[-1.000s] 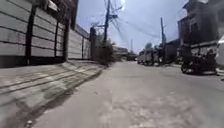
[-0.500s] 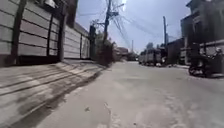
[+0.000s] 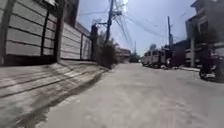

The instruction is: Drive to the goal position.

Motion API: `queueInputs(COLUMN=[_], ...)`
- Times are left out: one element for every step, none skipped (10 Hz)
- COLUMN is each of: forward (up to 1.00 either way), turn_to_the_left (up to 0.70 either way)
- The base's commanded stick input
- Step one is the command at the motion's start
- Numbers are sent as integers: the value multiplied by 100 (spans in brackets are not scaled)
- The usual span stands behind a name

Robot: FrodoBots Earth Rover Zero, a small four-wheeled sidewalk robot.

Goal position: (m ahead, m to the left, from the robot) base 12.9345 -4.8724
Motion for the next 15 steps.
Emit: queueInputs(forward=[100, 100, 100, 100, 100, 100, 100, 100, 100, 100, 100, 100, 100, 100, 100], turn_to_the_left=[-32, -38, -38, -23, -2, 2, 2, 2, 2, 2, 2, 2, 2, 2, 2])
